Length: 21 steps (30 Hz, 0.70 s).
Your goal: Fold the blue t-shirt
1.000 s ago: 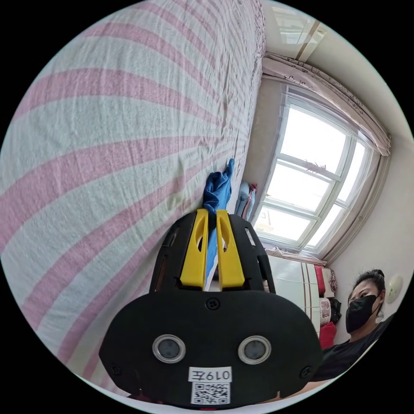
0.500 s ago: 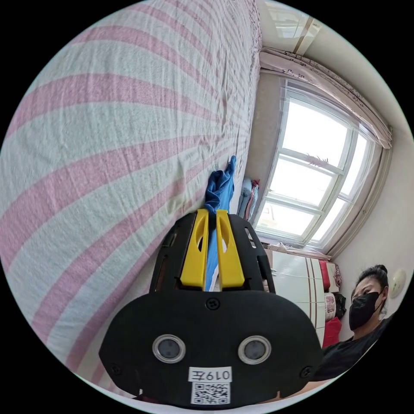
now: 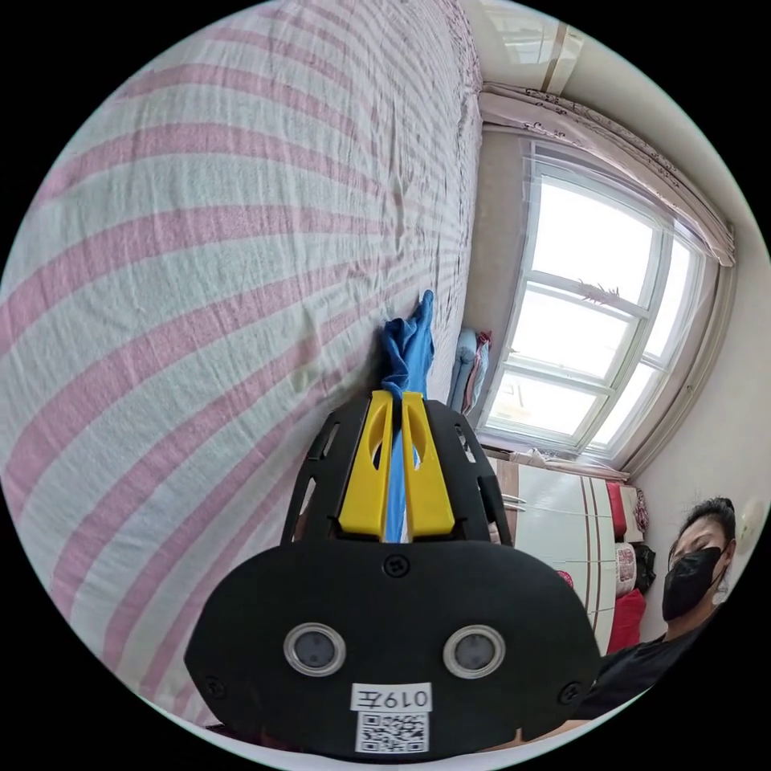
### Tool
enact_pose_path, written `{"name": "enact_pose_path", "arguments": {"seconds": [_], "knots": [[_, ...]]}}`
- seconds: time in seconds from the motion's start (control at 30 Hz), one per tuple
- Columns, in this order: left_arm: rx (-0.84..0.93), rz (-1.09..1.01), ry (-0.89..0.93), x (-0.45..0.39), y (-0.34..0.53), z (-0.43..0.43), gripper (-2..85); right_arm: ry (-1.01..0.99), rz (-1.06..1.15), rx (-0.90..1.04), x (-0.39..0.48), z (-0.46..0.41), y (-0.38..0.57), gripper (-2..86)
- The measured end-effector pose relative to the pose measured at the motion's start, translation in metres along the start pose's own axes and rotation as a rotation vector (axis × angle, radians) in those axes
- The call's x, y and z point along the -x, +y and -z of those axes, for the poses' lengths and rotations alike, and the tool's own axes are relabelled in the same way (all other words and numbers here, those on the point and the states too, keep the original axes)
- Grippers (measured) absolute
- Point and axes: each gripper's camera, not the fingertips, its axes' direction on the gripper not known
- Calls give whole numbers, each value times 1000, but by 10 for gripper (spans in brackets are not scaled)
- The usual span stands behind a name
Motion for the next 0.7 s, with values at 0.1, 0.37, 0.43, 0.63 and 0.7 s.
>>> {"name": "enact_pose_path", "arguments": {"seconds": [0.1,0.37,0.43,0.63,0.7], "knots": [[22,-19,-2,-6,10,16,15,20,-1,11,5,12,20,-6],[104,-15,-77,-4,64,87,19,111,1,78,10,60,85,-6],[118,18,-114,6,85,113,19,141,-10,95,8,69,103,-6],[157,44,-235,26,127,163,23,303,23,158,1,83,164,-6],[178,15,-267,29,134,170,26,367,44,187,-3,72,184,-2]]}}
